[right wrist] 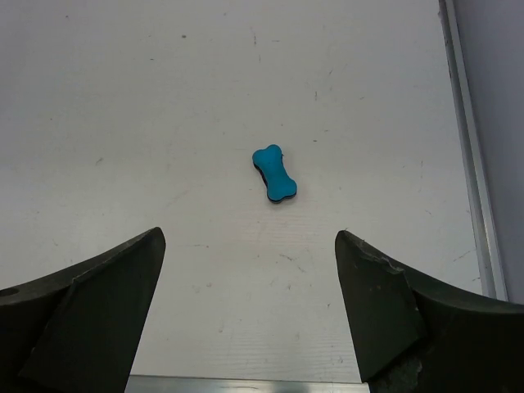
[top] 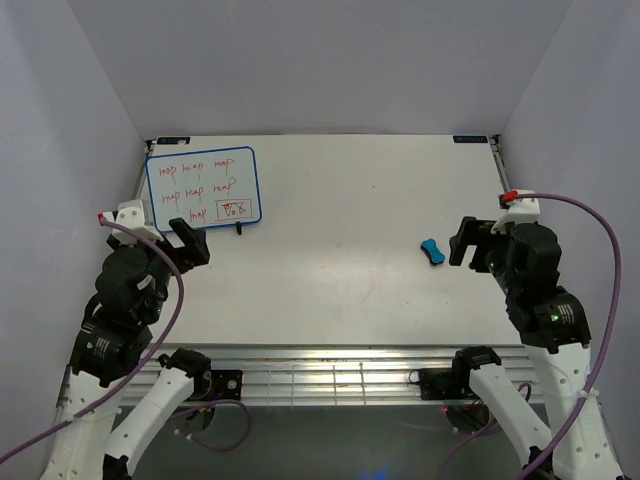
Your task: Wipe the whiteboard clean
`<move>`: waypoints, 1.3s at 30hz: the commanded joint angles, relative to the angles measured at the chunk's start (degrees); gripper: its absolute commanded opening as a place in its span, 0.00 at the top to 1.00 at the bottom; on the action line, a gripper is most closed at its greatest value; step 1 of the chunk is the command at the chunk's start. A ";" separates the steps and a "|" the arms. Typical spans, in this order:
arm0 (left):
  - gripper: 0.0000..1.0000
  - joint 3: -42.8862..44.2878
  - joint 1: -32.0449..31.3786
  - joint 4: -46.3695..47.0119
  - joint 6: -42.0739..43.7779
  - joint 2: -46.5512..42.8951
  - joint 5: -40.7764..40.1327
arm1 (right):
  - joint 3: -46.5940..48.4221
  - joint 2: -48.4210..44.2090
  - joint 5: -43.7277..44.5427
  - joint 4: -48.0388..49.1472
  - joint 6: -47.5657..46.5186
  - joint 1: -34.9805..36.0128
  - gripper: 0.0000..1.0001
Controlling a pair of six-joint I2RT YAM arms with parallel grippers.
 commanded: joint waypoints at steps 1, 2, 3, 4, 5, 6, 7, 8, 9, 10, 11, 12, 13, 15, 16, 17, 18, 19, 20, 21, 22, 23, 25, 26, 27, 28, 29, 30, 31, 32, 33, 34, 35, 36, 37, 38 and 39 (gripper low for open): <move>0.02 1.01 -0.23 2.15 1.27 -0.66 1.41 | -0.76 -0.15 -0.46 2.20 0.16 0.12 0.10; 0.02 1.19 -0.23 2.06 1.89 -0.22 1.58 | -0.93 -0.41 -0.81 2.55 0.16 0.12 0.10; 0.02 1.36 -0.23 1.97 2.33 0.22 2.98 | -1.02 -0.50 -0.99 2.99 0.42 0.12 0.10; 0.02 2.23 -0.23 1.89 3.20 1.01 4.73 | -1.11 -0.68 -1.51 3.51 0.69 0.12 0.10; 0.02 2.94 -0.23 1.89 3.82 1.27 6.40 | -1.46 -1.37 -2.39 4.21 0.95 0.12 0.10; 0.02 3.55 -0.23 1.97 3.30 1.54 8.42 | -2.07 -1.90 -4.14 5.09 0.87 0.03 0.10; 0.02 4.52 -0.23 2.32 3.12 1.71 8.96 | -2.69 -2.52 -8.07 7.36 0.87 0.12 0.10; 0.02 4.79 -0.23 2.85 3.21 1.98 9.75 | -3.39 -3.83 -9.50 8.52 0.86 0.12 0.10; 0.02 4.96 -0.23 3.29 3.56 2.15 10.80 | -4.96 -4.54 -12.13 9.57 0.86 0.03 0.10; 0.02 5.14 -0.23 4.08 3.30 2.68 10.64 | -5.93 -5.33 -14.85 11.58 1.21 0.03 0.10; 0.02 5.14 -0.23 4.61 3.12 4.34 10.46 | -7.07 -6.81 -16.09 12.65 1.22 0.12 0.10; 0.02 5.40 -0.23 5.13 2.95 5.83 10.11 | -9.26 -7.53 -17.33 13.96 1.30 0.12 0.10; 0.02 5.84 -0.23 6.01 2.60 7.94 9.24 | -9.98 -8.23 -18.47 15.89 1.57 0.12 0.10; 0.02 7.60 -0.14 8.20 1.64 17.24 5.56 | -11.30 -9.64 -18.48 17.05 2.18 0.03 0.10; 0.02 8.39 0.29 9.26 0.67 20.84 5.45 | -11.57 -9.99 -18.57 17.40 2.36 0.12 0.10; 0.02 12.66 1.43 9.70 -0.47 28.27 7.63 | -11.74 -10.25 -18.83 18.01 2.62 0.03 0.10; 0.02 15.40 3.35 9.97 -1.87 31.65 10.96 | -11.83 -10.34 -19.27 18.37 2.88 0.12 0.10; 0.02 17.51 8.51 12.41 -4.06 34.38 17.95 | -12.01 -10.35 -20.75 18.55 3.41 0.12 0.10; 0.02 20.67 11.69 14.26 -5.22 37.11 21.07 | -12.18 -10.17 -22.07 18.98 4.11 0.03 0.10; 0.02 22.35 15.64 16.54 -7.05 43.23 24.84 | -12.36 -10.00 -25.39 19.07 4.29 0.03 0.10; 0.02 24.46 24.03 16.91 -8.90 47.03 28.18 | -12.71 -9.73 -27.08 19.07 4.29 0.03 0.10; 0.02 27.00 26.98 16.92 -11.01 50.98 34.13 | -12.88 -9.38 -28.31 18.99 4.38 0.03 0.10; 0.02 36.05 32.78 16.65 -10.86 60.84 35.78 | -13.67 -9.03 -29.12 18.64 4.03 0.03 0.10; 0.02 38.08 33.60 17.26 -8.33 62.87 31.69 | -14.03 -8.85 -28.85 18.64 4.03 0.03 0.10; 0.02 38.27 35.52 21.88 -6.56 65.32 30.95 | -14.29 -8.76 -29.20 18.37 3.86 0.12 0.10; 0.02 37.15 36.85 24.88 -4.81 65.87 31.55 | -14.82 -8.33 -29.99 18.28 3.68 0.03 0.10; 0.02 36.18 38.34 27.00 -3.48 66.49 34.25 | -14.99 -8.06 -31.04 18.28 3.33 0.03 0.10; 0.02 34.69 41.66 29.63 -3.56 66.93 35.67 | -15.17 -7.80 -33.22 18.54 2.89 0.12 0.10; 0.02 34.06 43.43 30.27 -4.08 67.71 37.51 | -15.61 -7.45 -34.12 18.81 2.89 0.12 0.10; 0.02 32.93 45.02 31.32 -4.43 67.72 40.23 | -15.87 -7.36 -34.99 19.25 2.97 0.12 0.10; 0.02 31.26 46.95 34.98 -3.83 67.55 44.70 | -16.14 -7.36 -36.66 19.95 2.89 0.12 0.10; 0.02 27.77 47.49 36.76 -2.69 67.20 46.39 | -16.31 -7.18 -37.37 21.26 3.15 0.12 0.10; 0.02 26.25 47.84 38.26 -0.94 67.37 48.32 | -16.31 -7.01 -37.90 21.62 3.32 0.12 0.10; 0.02 24.93 48.37 40.10 1.60 67.54 50.78 | -15.97 -6.92 -39.30 21.88 3.50 0.03 0.10; 0.02 22.22 48.98 41.34 2.06 67.89 53.07 | -15.53 -6.40 -40.09 21.80 3.59 0.12 0.10; 0.02 20.28 49.77 43.44 1.89 68.68 56.40 | -15.00 -6.13 -40.88 21.45 3.42 0.20 0.10; 0.02 18.43 51.26 49.29 1.20 68.95 59.04 | -13.86 -5.78 -42.02 21.01 3.15 0.47 0.10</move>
